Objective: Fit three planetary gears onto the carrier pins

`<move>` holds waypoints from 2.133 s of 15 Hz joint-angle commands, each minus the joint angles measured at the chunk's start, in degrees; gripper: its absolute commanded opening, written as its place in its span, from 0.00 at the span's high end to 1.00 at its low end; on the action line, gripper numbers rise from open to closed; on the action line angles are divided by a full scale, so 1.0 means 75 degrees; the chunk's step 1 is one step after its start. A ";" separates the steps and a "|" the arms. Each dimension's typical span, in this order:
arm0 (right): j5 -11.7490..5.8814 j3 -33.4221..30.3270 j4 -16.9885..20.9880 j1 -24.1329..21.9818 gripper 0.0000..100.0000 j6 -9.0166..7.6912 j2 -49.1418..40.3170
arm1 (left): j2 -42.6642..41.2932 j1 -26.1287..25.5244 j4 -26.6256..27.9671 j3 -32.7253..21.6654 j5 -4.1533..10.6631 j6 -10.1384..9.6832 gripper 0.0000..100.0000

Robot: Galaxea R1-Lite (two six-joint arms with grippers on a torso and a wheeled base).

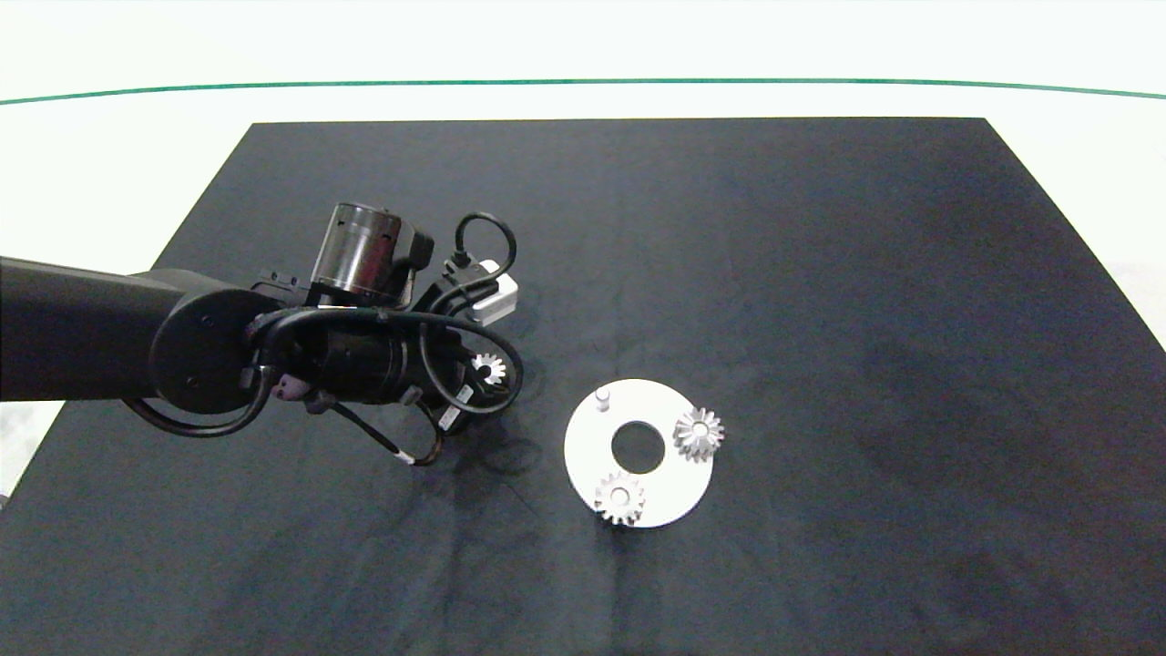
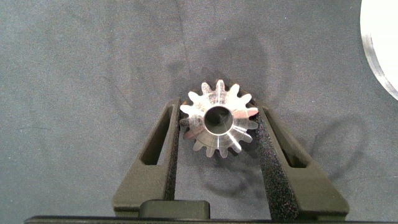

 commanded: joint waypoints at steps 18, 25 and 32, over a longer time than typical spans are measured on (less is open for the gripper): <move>-0.0002 -0.0024 0.0034 0.0001 0.00 0.0005 0.0011 | -0.0936 -0.0685 0.0097 0.0207 0.0035 -0.0038 1.00; 0.0021 -0.0047 0.0022 0.0013 0.00 0.0005 0.0023 | -0.0784 -0.1728 0.0074 0.0148 0.0492 -0.0226 1.00; 0.0021 -0.0129 0.0011 0.0013 0.00 -0.0007 0.0023 | -0.0608 -0.2302 0.0156 -0.0239 0.0633 -0.0308 1.00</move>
